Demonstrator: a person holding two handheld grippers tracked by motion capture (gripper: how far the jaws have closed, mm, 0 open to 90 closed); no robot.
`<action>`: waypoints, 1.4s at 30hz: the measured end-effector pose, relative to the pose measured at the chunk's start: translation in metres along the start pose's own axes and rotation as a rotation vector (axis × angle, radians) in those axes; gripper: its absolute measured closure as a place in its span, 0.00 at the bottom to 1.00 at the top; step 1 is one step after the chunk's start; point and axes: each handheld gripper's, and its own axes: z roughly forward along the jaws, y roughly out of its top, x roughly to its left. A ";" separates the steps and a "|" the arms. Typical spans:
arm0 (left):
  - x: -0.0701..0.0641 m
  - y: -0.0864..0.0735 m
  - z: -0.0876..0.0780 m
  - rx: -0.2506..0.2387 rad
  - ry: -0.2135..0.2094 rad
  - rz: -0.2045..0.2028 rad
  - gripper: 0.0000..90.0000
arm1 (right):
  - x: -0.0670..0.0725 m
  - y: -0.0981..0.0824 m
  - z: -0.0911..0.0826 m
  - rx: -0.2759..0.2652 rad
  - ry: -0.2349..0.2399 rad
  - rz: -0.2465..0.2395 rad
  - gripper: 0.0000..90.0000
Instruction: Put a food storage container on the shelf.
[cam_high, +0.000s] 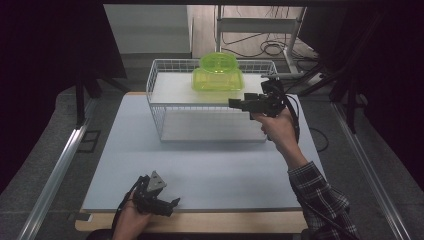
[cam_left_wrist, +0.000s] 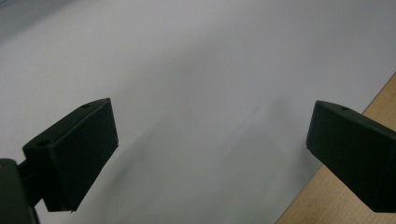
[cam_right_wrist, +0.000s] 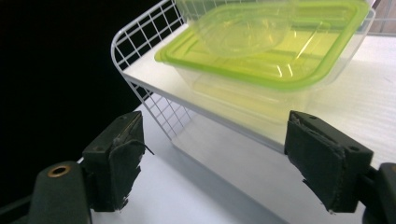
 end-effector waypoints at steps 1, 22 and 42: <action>0.000 0.000 0.000 0.000 0.000 0.000 0.02 | 0.000 -0.001 0.000 0.003 -0.001 -0.003 0.21; -0.001 0.000 0.000 0.001 -0.003 0.003 0.02 | 0.001 -0.033 0.000 0.047 -0.001 -0.064 0.11; -0.001 0.000 0.000 0.002 -0.004 0.002 0.02 | 0.001 -0.058 0.005 0.091 -0.006 -0.091 0.08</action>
